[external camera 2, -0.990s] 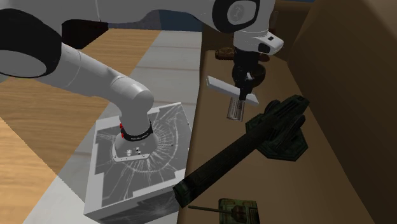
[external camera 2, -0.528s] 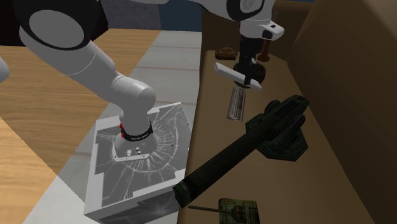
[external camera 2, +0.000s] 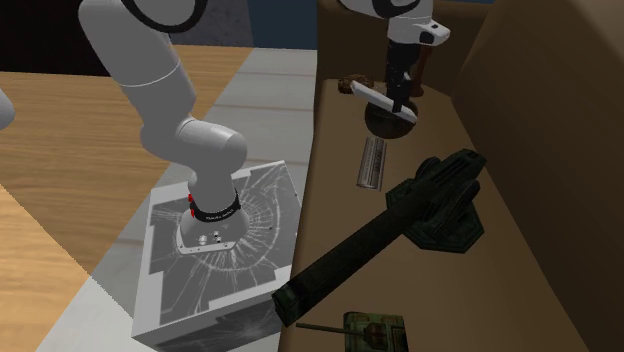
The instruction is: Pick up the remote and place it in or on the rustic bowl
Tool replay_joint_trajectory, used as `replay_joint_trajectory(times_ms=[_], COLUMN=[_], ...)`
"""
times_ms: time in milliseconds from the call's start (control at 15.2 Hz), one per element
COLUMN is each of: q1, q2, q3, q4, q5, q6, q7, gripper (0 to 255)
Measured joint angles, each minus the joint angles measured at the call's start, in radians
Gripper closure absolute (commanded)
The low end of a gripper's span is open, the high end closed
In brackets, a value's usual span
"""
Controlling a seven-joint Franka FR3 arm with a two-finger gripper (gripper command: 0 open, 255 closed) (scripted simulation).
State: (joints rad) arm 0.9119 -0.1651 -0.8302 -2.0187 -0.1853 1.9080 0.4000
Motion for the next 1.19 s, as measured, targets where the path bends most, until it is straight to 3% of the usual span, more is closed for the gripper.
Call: replay_joint_trajectory(times_ms=[330, 726, 1188], q1=[0.033, -0.008, -0.019], q2=[0.203, 0.438, 0.475], q3=[-0.008, 0.025, 0.036], q4=[0.165, 0.39, 0.341], q5=[0.159, 0.332, 0.362], q6=[-0.024, -0.084, -0.01], q7=[-0.033, -0.067, -0.083], gripper=[255, 255, 255])
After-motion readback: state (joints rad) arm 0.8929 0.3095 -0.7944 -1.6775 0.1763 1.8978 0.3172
